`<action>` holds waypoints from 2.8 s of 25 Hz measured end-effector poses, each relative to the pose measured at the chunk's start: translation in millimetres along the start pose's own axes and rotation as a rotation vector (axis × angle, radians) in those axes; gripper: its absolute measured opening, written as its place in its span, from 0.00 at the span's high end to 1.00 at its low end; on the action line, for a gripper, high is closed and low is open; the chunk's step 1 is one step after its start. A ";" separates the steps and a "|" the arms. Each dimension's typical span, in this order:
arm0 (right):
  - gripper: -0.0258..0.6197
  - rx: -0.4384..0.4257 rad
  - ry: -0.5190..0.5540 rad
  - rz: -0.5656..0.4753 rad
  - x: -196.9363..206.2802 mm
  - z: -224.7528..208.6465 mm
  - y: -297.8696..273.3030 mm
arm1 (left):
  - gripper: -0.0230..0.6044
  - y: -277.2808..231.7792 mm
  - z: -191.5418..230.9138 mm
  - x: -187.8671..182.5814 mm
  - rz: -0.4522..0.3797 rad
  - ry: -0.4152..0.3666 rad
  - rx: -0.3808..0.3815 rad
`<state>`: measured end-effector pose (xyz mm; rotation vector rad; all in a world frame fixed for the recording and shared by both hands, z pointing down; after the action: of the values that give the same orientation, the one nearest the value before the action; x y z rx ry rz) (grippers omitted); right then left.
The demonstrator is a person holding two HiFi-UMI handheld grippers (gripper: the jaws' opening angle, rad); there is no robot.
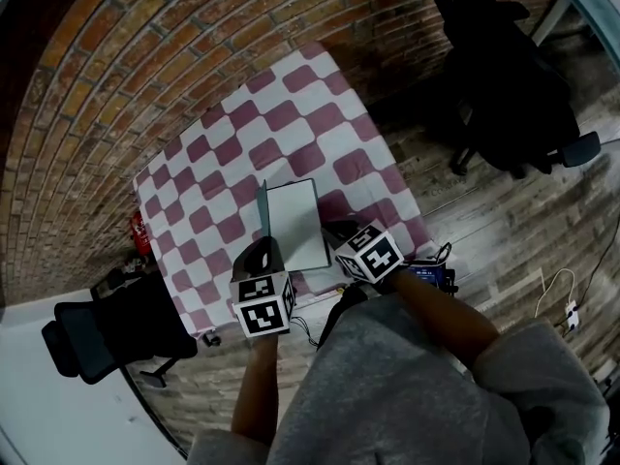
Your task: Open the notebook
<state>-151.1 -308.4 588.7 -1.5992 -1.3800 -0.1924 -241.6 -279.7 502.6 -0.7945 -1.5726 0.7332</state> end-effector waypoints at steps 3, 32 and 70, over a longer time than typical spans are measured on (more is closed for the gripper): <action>0.91 -0.004 0.006 0.001 -2.2 3.0 -1.4 | 0.93 7.2 17.2 0.5 -0.008 0.007 -0.041; 0.91 0.040 0.093 0.061 -5.3 25.4 -25.2 | 0.90 -15.8 160.0 68.2 0.060 0.116 -0.250; 0.91 0.274 0.097 0.002 6.0 63.5 -4.3 | 0.93 -65.8 123.6 128.6 0.000 0.008 0.050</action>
<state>-181.2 -258.3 562.7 -1.3469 -1.2708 -0.0744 -383.2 -215.6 612.1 -0.7604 -1.5415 0.7658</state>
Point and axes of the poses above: the fingertips, and each gripper's own axes: y backward along the fingers, z to its left, x out of its underside, the point moved 1 cm from there along y, backward along the fingers, and after that the axes turned 2 degrees about z, right-handed, at the moved point
